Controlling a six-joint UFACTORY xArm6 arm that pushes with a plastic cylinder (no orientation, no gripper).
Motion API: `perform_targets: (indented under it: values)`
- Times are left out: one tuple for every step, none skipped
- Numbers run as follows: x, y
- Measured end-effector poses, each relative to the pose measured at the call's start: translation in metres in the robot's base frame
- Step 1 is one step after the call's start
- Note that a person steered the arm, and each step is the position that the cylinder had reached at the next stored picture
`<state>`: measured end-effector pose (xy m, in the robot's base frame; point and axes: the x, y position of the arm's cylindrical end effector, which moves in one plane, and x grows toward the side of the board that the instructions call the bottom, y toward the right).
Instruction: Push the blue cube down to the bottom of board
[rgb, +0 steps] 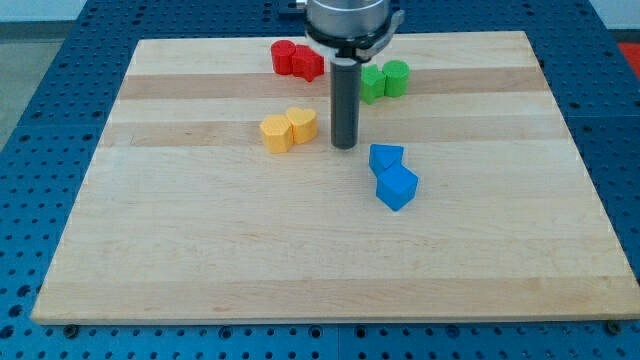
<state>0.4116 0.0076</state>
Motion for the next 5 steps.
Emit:
perform_targets:
  values:
    - [0.012,-0.010]
    - [0.016,-0.009]
    - [0.023,-0.006]
    - [0.040,0.003]
    - [0.053,0.028]
